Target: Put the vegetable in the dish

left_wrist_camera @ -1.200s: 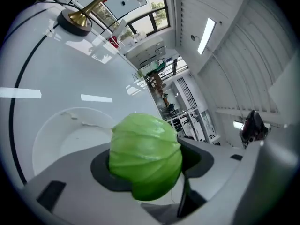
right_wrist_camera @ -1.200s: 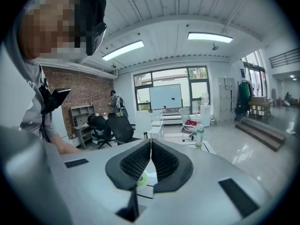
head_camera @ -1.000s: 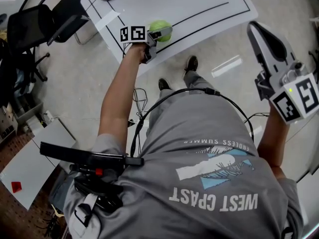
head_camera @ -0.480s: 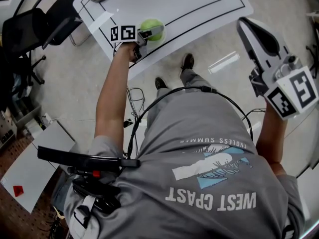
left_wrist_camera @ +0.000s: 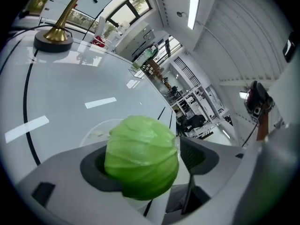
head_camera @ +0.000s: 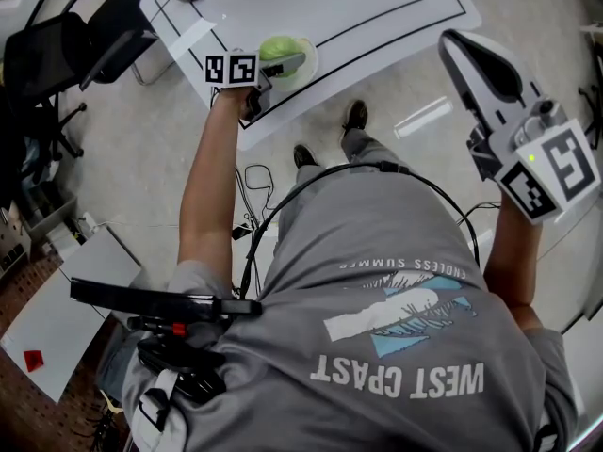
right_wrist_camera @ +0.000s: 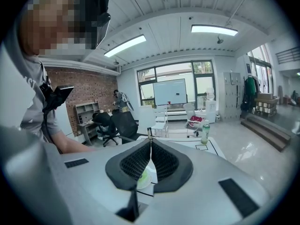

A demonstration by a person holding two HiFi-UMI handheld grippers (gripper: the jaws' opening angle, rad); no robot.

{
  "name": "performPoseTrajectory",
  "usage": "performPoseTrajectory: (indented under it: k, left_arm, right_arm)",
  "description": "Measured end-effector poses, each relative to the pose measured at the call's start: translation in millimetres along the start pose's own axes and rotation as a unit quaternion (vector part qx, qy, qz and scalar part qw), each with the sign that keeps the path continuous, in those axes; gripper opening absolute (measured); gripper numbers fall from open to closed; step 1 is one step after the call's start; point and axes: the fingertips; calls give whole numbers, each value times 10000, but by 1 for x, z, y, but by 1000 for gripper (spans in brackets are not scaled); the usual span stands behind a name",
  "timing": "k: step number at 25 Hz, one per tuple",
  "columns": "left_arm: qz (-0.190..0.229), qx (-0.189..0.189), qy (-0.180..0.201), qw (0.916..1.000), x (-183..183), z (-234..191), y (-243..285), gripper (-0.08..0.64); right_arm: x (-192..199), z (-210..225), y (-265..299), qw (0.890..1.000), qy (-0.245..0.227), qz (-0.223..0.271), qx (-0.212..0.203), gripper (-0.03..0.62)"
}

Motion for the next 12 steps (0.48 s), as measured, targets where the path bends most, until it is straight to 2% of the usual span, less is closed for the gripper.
performPoseTrajectory:
  k: [12]
  left_arm:
    - [-327,-791,760,9934,3,-16,-6,414]
  right_arm:
    - [3,-7,4,9999,-21,-109,-39,8]
Point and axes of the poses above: the fingertips, and each gripper's own axes: y forward along the fingers, z to its right, x out of its underside, and after that the axes turned 10 degrees about -z, right-handed
